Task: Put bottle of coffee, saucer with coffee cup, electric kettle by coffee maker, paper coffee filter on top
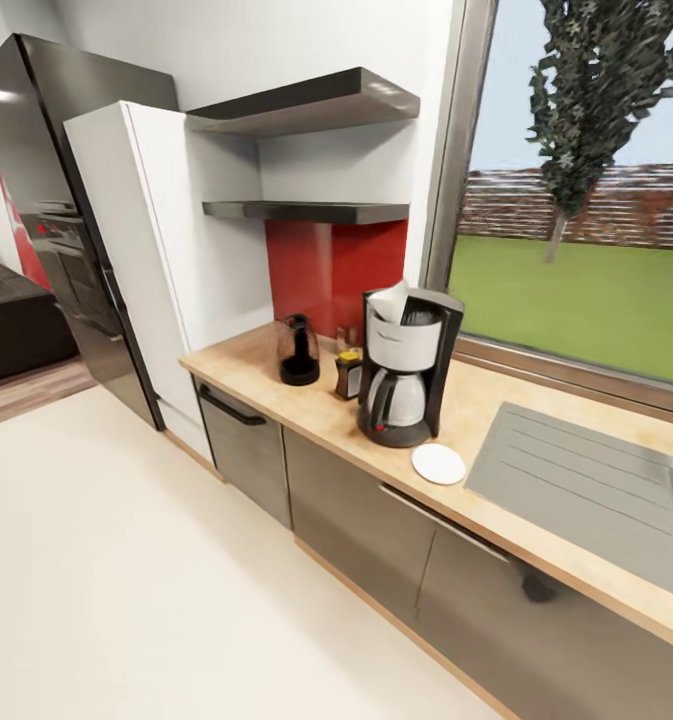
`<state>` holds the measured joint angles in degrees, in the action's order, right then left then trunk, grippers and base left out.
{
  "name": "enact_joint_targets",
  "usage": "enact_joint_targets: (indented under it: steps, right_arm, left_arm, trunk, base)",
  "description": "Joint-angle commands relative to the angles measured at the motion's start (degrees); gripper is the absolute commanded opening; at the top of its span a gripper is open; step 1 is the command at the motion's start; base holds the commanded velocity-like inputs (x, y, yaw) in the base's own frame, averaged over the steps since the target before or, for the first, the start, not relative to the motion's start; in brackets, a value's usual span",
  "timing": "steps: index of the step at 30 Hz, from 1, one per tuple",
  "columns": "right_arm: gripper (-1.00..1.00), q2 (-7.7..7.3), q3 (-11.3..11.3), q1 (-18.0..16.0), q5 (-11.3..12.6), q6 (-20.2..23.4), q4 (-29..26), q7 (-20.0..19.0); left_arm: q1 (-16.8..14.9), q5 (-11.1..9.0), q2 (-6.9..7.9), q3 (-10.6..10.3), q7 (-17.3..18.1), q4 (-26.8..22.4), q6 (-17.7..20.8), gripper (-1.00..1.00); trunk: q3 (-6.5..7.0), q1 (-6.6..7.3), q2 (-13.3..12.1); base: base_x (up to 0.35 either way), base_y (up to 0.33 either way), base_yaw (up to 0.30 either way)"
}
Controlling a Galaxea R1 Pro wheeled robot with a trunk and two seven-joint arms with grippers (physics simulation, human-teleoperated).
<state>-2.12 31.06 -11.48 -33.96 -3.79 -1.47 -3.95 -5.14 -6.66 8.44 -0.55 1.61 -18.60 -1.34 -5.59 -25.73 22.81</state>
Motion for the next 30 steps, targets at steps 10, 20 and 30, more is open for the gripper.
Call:
enact_joint_targets:
  steps: [10, 20, 30]
  right_arm:
    - [1.0, -0.34, 0.49, 0.14, -0.1, -0.61, -0.03, -3.59]
    - [1.0, -0.28, 0.51, 0.14, 0.02, -0.54, -0.03, -3.77]
    - [1.0, 0.0, 0.49, 0.14, -0.18, -0.62, -0.03, -3.61]
  left_arm:
    - [-0.05, -0.46, -0.04, 0.11, 0.06, 0.05, -0.24, 1.0]
    - [-0.05, -0.46, -0.09, 0.21, 0.06, 0.05, -0.33, 1.0]
    - [-0.05, -0.41, -0.27, 0.21, 0.06, 0.09, -0.32, 1.0]
  trunk:
    - [-0.12, -0.05, 0.11]
    - [-0.12, -0.05, 0.11]
    - [-0.12, -0.05, 0.11]
  base:
    - [0.223, 0.286, -0.017]
    - [0.234, 0.279, -0.232]
    - [0.201, 0.291, -0.164]
